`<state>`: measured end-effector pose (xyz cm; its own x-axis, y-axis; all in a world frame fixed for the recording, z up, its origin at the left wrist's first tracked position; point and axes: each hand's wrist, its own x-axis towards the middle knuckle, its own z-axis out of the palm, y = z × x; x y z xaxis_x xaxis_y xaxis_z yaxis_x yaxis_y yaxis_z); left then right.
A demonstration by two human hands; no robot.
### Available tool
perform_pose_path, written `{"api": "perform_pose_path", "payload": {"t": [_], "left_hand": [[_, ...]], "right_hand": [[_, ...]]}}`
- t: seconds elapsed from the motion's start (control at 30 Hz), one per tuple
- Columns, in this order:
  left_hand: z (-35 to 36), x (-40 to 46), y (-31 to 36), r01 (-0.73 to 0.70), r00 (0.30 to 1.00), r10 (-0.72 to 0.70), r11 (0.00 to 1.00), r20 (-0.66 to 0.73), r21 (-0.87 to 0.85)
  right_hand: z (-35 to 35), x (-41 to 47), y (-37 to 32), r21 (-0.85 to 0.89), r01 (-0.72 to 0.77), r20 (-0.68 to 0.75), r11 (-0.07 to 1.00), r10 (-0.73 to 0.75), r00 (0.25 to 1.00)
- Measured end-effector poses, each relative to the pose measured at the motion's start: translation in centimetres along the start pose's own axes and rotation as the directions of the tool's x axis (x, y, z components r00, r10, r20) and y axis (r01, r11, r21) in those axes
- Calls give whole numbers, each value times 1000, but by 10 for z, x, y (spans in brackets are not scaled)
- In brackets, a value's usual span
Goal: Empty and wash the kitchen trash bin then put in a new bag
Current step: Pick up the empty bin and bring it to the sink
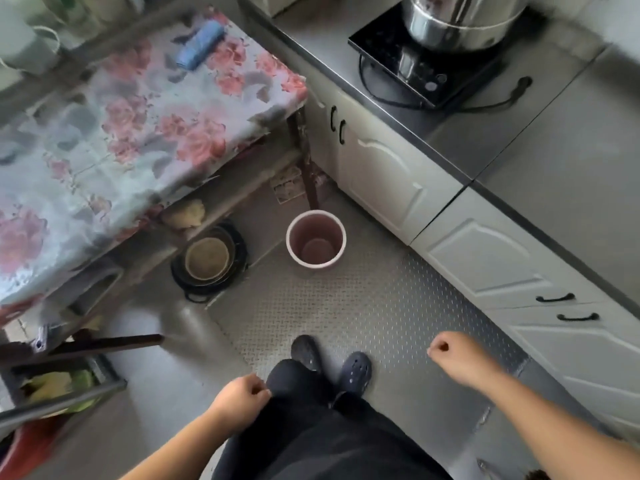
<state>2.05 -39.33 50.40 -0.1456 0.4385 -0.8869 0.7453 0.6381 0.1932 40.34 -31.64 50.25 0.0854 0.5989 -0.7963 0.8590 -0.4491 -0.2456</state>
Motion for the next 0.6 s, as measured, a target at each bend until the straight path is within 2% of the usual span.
{"api": "perform_pose_path", "payload": {"t": [0.13, 0.27, 0.37, 0.5, 0.6], "left_hand": [[-21, 40, 13, 85, 996, -82, 986, 26, -147], [-57, 101, 35, 74, 997, -69, 980, 36, -184], [-85, 163, 55, 67, 997, -72, 957, -7, -281], [-107, 259, 77, 103, 986, -159, 835, -57, -540], [-101, 347, 88, 123, 977, -205, 758, -55, -640]], "right_hand": [[-29, 57, -82, 99, 89, 8, 991, -90, 996], [-29, 111, -142, 242, 45, 45, 969, -57, 997], [-21, 167, -165, 298, 21, 47, 954, -37, 998], [0, 266, -172, 409, -93, 77, 908, 67, 995], [18, 357, -171, 475, -167, 85, 864, 144, 986]]}}
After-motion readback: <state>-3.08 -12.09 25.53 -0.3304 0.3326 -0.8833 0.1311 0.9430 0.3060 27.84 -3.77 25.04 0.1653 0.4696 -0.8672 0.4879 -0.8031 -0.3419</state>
